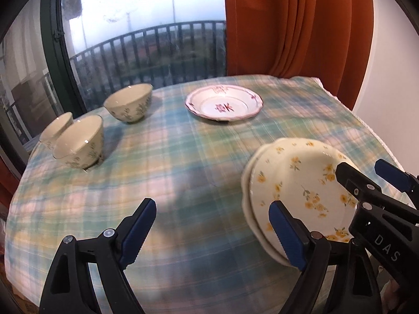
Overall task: Organize plates and bowls
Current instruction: 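Move both grippers toward the small pink-rimmed dish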
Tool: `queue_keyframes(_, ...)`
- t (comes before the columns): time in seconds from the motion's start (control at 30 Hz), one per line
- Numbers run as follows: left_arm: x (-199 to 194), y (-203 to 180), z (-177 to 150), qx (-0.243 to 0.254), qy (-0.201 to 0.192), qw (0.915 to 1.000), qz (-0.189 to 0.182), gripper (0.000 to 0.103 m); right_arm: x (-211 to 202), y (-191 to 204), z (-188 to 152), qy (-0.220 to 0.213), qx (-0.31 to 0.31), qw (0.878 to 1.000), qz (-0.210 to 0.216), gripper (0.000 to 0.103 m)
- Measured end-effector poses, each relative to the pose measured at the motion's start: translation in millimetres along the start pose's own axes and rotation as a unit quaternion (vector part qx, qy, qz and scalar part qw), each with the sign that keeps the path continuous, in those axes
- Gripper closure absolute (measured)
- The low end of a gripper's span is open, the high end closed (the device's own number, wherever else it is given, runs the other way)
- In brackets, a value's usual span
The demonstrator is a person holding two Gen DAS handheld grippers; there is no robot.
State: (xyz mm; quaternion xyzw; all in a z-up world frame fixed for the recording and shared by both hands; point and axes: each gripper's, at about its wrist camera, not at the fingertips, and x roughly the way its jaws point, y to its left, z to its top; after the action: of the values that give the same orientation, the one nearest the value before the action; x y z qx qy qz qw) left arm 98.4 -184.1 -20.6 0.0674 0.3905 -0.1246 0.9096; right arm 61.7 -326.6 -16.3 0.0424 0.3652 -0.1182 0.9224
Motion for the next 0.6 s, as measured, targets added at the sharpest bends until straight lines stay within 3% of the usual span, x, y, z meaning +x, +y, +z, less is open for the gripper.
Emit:
queue_keyframes(0.27,-8,27,17,0.008,-0.026,0.9994,0.023,0.014,-7,35,20,-0.025,-0.016,0.999,0.014,0.027)
queue_keyframes(0.6,12,45,46,-0.012,-0.023,0.9993,0.027,0.014,12,54,53,-0.04,-0.025,0.999,0.0,0.021)
